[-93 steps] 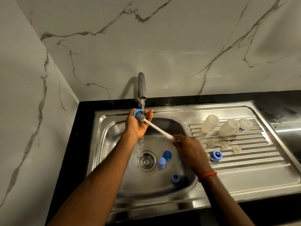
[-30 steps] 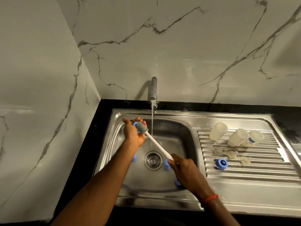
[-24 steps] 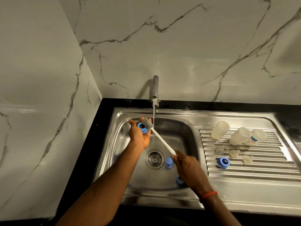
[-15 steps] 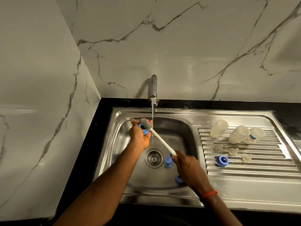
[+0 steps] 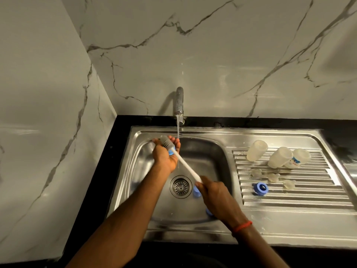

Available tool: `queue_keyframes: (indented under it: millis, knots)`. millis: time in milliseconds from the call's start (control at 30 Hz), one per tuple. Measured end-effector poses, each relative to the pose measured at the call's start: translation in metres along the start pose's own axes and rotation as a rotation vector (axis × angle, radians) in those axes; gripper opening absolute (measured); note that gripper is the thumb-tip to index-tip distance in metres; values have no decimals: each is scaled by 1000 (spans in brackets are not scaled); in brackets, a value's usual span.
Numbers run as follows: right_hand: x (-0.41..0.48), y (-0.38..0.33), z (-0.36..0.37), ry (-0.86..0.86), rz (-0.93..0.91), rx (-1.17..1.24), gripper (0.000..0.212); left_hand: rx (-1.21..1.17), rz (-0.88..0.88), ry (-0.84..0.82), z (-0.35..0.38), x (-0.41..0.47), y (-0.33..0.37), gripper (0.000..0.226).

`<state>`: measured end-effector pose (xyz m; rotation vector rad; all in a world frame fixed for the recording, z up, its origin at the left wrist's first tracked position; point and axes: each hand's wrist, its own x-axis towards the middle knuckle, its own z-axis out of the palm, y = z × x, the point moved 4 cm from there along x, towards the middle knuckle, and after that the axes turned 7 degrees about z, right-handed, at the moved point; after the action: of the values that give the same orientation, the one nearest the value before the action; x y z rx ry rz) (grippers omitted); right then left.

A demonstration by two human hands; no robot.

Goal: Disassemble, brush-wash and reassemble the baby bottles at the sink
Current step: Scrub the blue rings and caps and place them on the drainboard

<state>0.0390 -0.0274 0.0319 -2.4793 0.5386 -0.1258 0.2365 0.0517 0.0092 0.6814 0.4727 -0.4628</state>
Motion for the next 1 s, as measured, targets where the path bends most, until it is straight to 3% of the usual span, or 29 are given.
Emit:
queue_keyframes:
  millis: [67,167,267,433,533,667,800,933,1000]
  knots:
    - [-9,13,-6,-14,-1,-10,40,-21,-6,8,-4,2,8,62]
    - [-2,19,-15,78,-20,-74,28,-3,-4,-7,-6,-2,-2,64]
    - [7,3,-8,83,-33,-62,42,13,-1,6,1,-4,-12,66]
    - [-1,23,-7,13,-10,-34,25,20,21,33,-4,3,10,64]
    - [7,22,-8,68,-9,-55,26,51,40,28,-4,-2,1,58]
    - [0,13,0,13,-21,-8,30,9,17,50,-1,0,4,61]
    - [-4,32,-10,20,-28,-51,19,60,28,31,-6,0,7,63]
    - [10,10,-3,67,-33,-29,44,135,13,0,0,-6,-11,68]
    - [7,9,-1,49,-31,20,34,146,27,7,-1,-2,-7,70]
